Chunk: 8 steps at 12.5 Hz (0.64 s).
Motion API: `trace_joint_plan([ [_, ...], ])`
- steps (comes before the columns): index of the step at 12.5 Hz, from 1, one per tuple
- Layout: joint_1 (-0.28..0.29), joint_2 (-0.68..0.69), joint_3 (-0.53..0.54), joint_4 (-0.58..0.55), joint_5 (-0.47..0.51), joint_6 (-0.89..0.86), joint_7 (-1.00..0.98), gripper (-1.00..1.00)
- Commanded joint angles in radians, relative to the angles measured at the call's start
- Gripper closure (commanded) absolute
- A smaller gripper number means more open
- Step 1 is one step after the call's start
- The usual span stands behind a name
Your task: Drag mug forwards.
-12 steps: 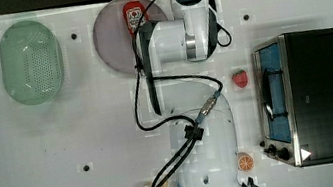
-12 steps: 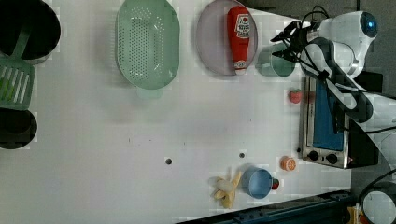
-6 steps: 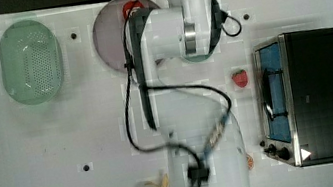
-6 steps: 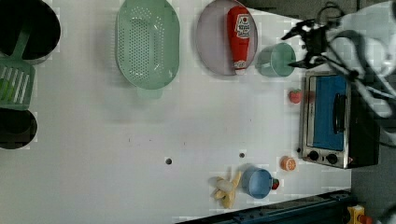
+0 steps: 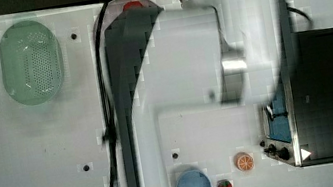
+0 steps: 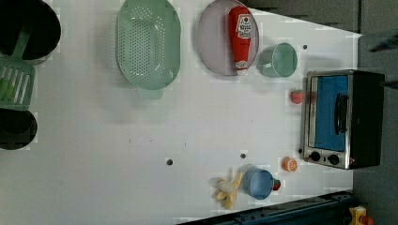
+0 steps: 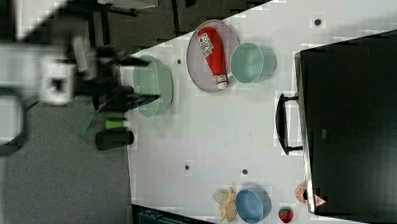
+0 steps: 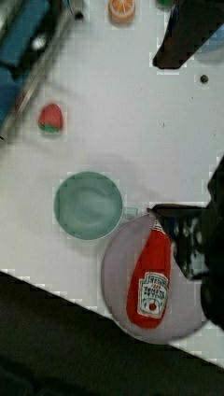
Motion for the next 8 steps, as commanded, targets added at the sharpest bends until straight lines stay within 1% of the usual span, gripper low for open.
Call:
trace_joint_plan([
  [1, -0.008, -0.085, 0.001, -0.172, 0.009, -0.026, -0.087, -1.00],
  [6, -0.008, -0.385, 0.027, -0.470, 0.010, -0.023, -0.088, -1.00],
  [8, -0.008, -0.476, 0.030, -0.551, 0.009, -0.022, -0.087, -1.00],
])
